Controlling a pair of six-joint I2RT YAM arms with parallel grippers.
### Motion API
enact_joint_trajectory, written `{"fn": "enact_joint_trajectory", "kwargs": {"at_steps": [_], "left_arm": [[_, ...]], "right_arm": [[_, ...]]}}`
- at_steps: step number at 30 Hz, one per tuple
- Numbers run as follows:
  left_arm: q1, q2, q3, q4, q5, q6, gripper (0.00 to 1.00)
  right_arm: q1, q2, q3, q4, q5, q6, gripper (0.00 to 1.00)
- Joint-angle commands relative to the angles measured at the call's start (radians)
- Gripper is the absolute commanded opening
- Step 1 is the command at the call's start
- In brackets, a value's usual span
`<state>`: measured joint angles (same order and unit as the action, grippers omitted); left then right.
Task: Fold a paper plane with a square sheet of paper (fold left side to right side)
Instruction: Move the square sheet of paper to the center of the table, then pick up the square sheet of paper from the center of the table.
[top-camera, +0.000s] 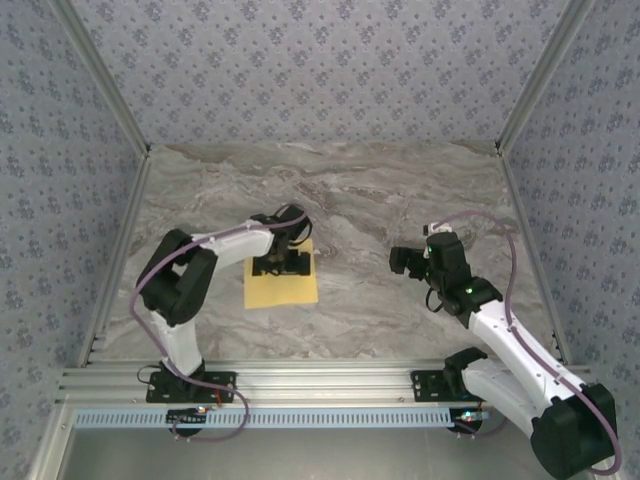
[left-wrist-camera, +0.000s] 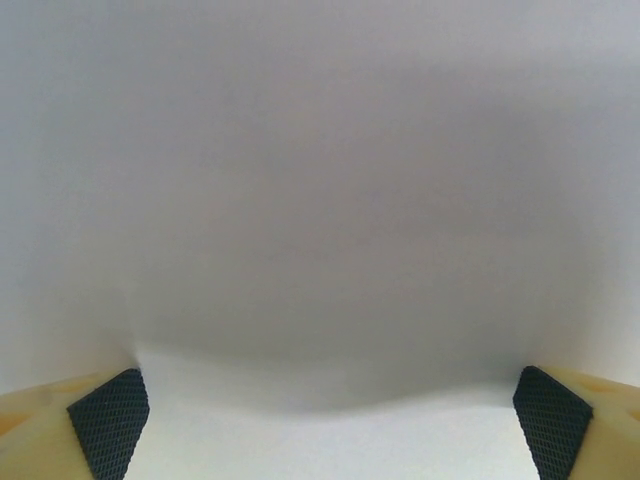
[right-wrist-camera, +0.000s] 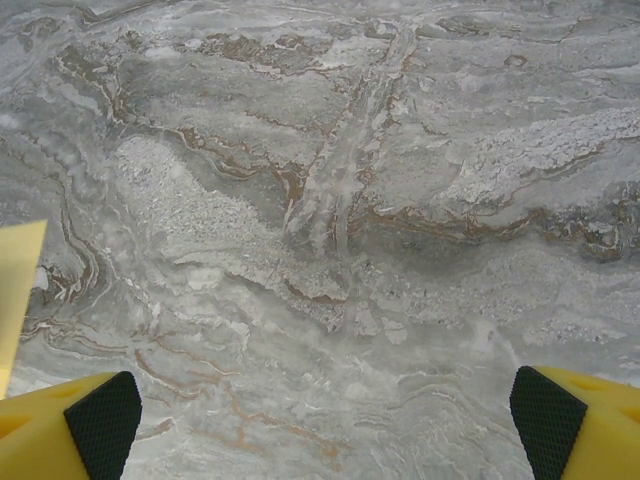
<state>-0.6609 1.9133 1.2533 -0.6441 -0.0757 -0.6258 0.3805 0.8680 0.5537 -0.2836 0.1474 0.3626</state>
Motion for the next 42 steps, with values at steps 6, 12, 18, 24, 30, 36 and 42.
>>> {"fn": "enact_joint_trajectory", "kwargs": {"at_steps": [6, 12, 18, 24, 30, 36, 42], "left_arm": [[-0.016, 0.224, 0.246, 0.046, 0.078, 0.033, 0.98], [-0.009, 0.111, 0.196, 0.103, 0.138, 0.038, 0.98], [0.060, -0.145, -0.009, 0.212, 0.221, 0.008, 0.98], [0.124, -0.245, -0.231, 0.363, 0.390, -0.041, 0.96], [0.140, -0.237, -0.282, 0.409, 0.414, -0.049, 0.95], [0.140, -0.187, -0.282, 0.382, 0.365, -0.041, 0.95], [0.139, -0.171, -0.307, 0.390, 0.348, -0.049, 0.95]], "right_arm": [[0.008, -0.018, 0.007, -0.032, 0.008, 0.019, 1.00], [0.007, 0.089, 0.038, -0.018, -0.058, 0.023, 1.00], [0.022, 0.427, 0.243, 0.009, -0.200, -0.008, 1.00], [0.069, 0.833, 0.575, -0.014, -0.254, -0.021, 1.00], [0.116, 1.128, 0.883, -0.105, -0.214, -0.001, 1.00], [0.154, 1.235, 1.010, -0.147, -0.186, -0.002, 1.00], [0.191, 1.282, 1.044, -0.175, -0.197, -0.004, 1.00]]}}
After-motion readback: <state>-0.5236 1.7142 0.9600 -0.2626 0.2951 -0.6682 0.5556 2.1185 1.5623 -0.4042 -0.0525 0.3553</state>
